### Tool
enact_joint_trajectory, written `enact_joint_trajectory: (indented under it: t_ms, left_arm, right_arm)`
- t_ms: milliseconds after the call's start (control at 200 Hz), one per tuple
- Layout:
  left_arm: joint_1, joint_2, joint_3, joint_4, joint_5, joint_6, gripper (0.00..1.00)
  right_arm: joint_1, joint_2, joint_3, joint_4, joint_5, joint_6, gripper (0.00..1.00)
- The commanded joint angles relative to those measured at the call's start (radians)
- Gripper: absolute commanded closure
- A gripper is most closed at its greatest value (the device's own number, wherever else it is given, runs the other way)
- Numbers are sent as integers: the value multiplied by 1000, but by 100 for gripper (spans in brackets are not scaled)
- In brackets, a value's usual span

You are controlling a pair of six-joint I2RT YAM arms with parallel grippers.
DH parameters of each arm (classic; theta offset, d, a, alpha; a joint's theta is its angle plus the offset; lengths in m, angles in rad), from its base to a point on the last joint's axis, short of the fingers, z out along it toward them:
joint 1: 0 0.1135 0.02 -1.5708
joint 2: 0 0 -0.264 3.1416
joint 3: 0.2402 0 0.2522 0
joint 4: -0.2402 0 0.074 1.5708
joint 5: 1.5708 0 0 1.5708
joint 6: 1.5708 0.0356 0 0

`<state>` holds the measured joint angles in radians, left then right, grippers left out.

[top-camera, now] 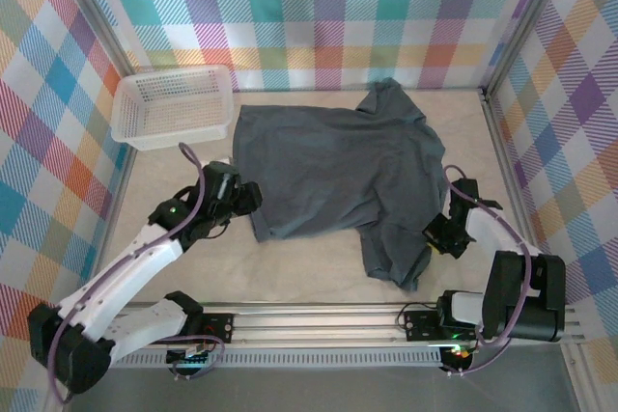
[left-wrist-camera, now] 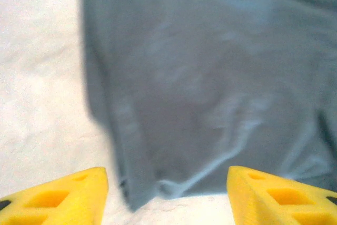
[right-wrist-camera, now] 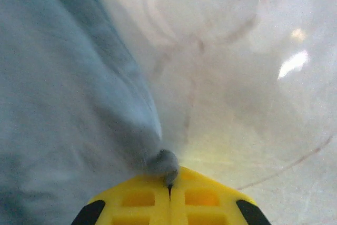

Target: Fold the inside-out t-shirt

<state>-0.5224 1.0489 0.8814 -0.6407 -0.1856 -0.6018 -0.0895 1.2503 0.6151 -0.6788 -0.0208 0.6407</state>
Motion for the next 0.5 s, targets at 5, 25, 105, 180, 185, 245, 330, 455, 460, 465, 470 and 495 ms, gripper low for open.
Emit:
enact_joint_trajectory:
  t_ms: [5,25,105,180,185,245,330,455,460,465,470,495]
  left_arm:
    - [49,140,24,-191,91,-88,44]
    - [45,161,23,-180,126,-87,45]
    - [6,233,35,-153,216,-94,46]
    - [-64,318,101,-202,160,-87,46]
    - [-68,326,106,-208,157,-87,46]
    - [-91,405,162,-259,130,-99,46]
    - [-109,507,223,-308,104,-141,48]
    - [-112,626,298,-346,82,-179,55]
    - [-112,629,299,-344,83,-179,55]
    - [-112,632,300,-343,83,-179,55]
    - [-111,636,301,-340,84,-179,55]
    - [-113,654,309,-333,87,-176,56]
  right_arm:
    - [3,-121,49,26,62,21,100]
    - [3,-142,49,28,52,27,100]
    - [2,-194,54,21,16,45,100]
    - [4,-213,48,33,-31,49,100]
    - [4,-213,49,34,-34,51,100]
    - [5,-218,39,54,-74,57,100]
    - [7,-221,30,74,-101,72,100]
    - [8,-226,25,91,-105,84,100]
    - [8,-227,25,93,-105,85,100]
    - [9,-227,25,94,-105,85,100]
    - [9,-227,24,95,-104,85,100]
    - [10,-227,21,98,-101,86,100]
